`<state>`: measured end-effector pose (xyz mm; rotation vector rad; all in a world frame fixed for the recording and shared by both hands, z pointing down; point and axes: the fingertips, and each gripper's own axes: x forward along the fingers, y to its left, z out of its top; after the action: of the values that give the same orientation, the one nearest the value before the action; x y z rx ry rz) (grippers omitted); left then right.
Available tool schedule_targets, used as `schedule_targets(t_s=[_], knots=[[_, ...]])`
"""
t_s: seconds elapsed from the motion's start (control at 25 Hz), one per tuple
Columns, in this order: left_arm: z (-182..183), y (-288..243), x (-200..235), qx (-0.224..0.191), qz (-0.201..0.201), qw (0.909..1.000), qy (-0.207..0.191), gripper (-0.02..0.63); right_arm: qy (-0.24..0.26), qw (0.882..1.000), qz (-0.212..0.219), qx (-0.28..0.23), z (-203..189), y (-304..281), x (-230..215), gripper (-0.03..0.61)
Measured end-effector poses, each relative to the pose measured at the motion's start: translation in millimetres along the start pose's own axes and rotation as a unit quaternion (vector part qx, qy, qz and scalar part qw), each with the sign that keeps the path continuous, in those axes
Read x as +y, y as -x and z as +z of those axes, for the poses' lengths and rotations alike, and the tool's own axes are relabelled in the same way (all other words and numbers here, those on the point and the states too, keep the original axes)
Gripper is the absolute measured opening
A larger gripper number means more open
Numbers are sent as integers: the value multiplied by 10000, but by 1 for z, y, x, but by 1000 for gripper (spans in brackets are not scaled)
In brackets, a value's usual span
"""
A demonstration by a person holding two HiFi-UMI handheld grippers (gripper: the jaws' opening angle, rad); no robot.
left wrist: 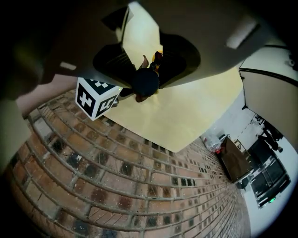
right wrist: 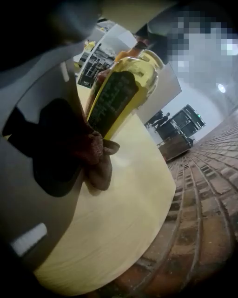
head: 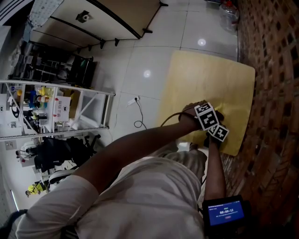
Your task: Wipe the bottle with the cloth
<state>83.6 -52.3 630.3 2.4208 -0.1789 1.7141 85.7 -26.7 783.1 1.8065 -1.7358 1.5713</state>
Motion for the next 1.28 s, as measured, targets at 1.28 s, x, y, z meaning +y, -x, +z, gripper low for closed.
schedule_targets(t_s=[1.28], knots=[[-30, -7, -23, -117, 900, 6337, -7683, 231, 112, 9975, 504, -475, -39, 102, -9, 91]])
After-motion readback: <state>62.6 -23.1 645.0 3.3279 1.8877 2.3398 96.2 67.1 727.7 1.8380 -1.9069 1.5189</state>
